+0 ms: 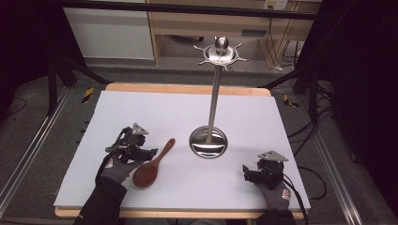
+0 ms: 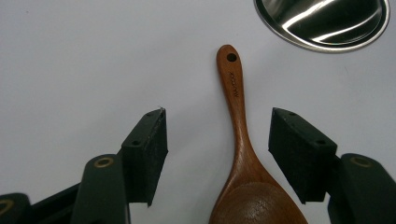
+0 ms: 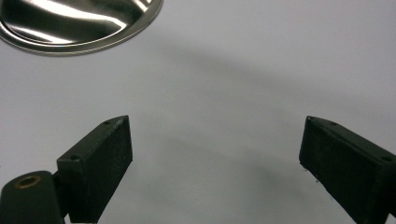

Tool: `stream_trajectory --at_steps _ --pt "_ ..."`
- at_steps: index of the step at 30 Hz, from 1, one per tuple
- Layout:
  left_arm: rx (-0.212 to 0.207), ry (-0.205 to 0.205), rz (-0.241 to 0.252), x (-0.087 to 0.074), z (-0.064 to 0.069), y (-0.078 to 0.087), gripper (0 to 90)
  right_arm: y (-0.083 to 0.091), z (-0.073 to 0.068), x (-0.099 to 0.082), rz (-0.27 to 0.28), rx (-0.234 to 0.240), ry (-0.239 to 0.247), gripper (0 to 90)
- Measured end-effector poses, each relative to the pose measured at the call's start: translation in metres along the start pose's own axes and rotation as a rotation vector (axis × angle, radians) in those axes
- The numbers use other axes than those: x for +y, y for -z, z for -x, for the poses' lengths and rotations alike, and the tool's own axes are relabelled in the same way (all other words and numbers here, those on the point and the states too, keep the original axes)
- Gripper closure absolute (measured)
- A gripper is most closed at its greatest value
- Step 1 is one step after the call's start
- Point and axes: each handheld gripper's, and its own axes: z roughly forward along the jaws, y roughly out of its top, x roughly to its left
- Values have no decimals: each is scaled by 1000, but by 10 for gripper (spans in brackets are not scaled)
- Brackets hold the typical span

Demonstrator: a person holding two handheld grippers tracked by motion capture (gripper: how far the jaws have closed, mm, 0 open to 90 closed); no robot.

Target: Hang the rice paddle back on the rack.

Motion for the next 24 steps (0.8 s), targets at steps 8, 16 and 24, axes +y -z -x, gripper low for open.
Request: stream_trajectory --at_steps 8,16,24 --pt "-15 1 -33 2 2 -10 383 0 0 0 -1 -1 0 98" --pt "-27 -5 -72 3 4 -20 420 0 0 0 -3 2 -7 98" --pt "-26 -14 -119 2 9 -36 484 -1 0 0 -4 7 -9 99"
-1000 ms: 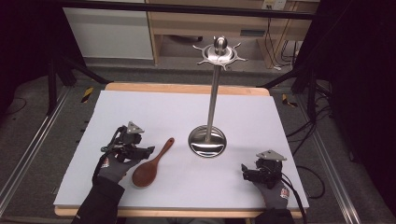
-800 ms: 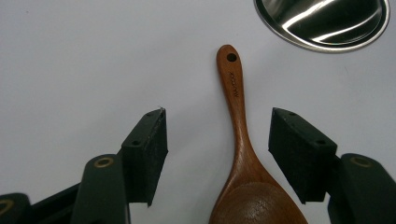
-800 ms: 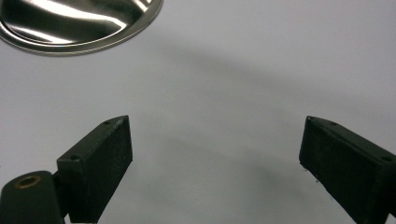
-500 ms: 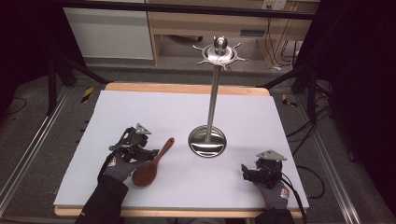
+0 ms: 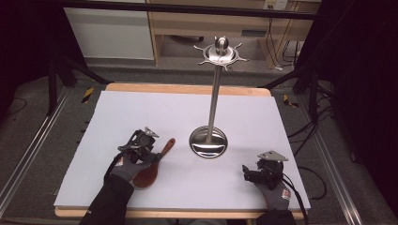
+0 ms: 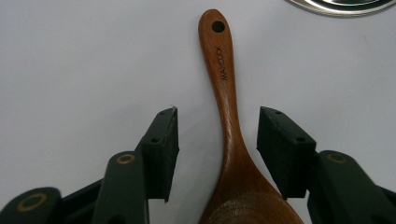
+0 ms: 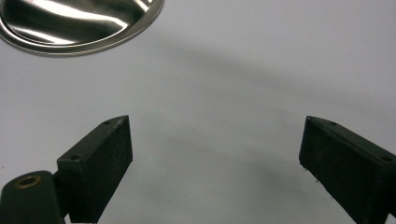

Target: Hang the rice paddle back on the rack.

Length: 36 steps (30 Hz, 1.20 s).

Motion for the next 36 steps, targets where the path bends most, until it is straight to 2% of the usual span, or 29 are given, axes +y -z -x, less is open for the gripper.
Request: stream_trajectory --at_steps 9,15,20,22,29,33,36 --pt "-9 0 -38 2 2 -10 559 0 0 0 0 0 -2 99" --pt "-24 -7 -89 2 3 -20 626 0 1 0 0 -5 -4 99" --pt "-35 3 -98 4 4 -24 686 1 1 0 3 -5 -9 99" --pt "-23 -2 -105 5 5 -24 720 1 1 0 3 -4 -10 99" --pt "-28 8 -117 7 5 -25 733 1 1 0 0 0 -7 99" --pt "-23 4 -128 8 5 -25 766 1 1 0 -2 -1 -7 99" --pt "-34 -5 -137 7 4 -23 770 0 1 0 -4 -2 -5 99"
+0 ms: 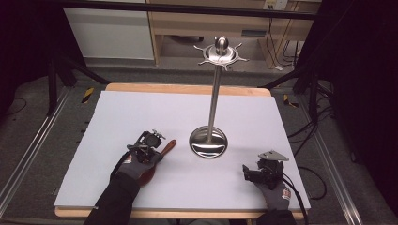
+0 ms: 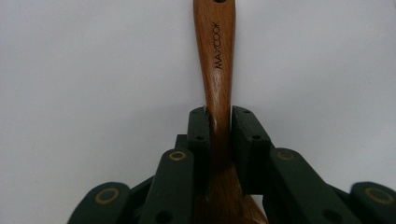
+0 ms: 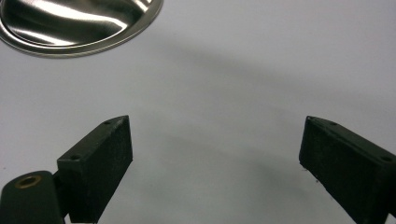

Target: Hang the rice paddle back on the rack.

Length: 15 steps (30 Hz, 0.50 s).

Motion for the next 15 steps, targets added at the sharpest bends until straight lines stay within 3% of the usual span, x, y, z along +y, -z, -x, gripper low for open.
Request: stream_trajectory --at_steps 11,12,15 --pt "10 -64 -34 0 -2 5 731 0 0 0 -4 2 -3 99" --pt "18 -83 -52 2 -1 6 732 0 0 0 -5 3 -3 99" --pt "28 -89 -70 3 1 4 736 0 0 0 -4 2 -1 99"
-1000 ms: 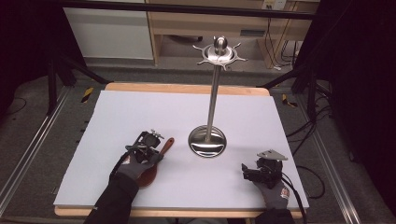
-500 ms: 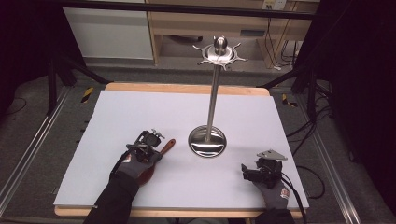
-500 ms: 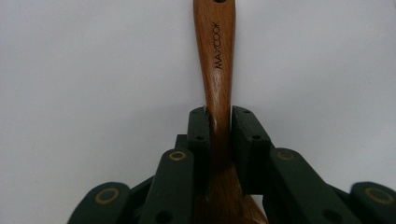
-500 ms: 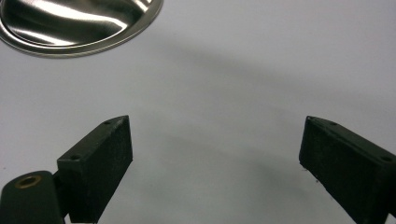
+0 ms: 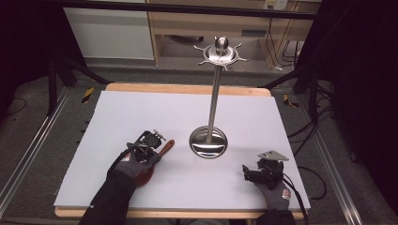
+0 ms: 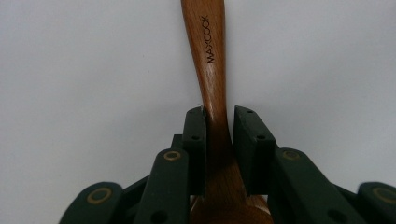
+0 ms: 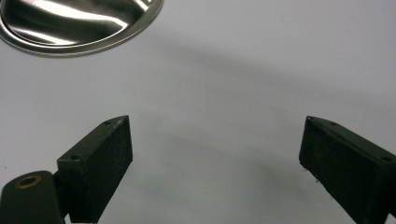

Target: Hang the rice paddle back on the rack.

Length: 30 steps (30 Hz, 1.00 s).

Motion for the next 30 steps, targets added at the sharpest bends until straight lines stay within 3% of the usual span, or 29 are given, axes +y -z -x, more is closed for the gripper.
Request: stream_trajectory --at_steps 3,12,18,30 --pt "-15 8 -5 1 -2 -3 737 0 0 0 0 1 0 99" --pt "-3 22 5 0 0 -4 749 0 0 0 -2 5 -6 100" --pt "10 25 -45 7 2 -4 767 0 -1 0 -5 8 -12 99" --pt "0 36 -29 6 1 -3 772 0 0 0 -7 10 -10 99"
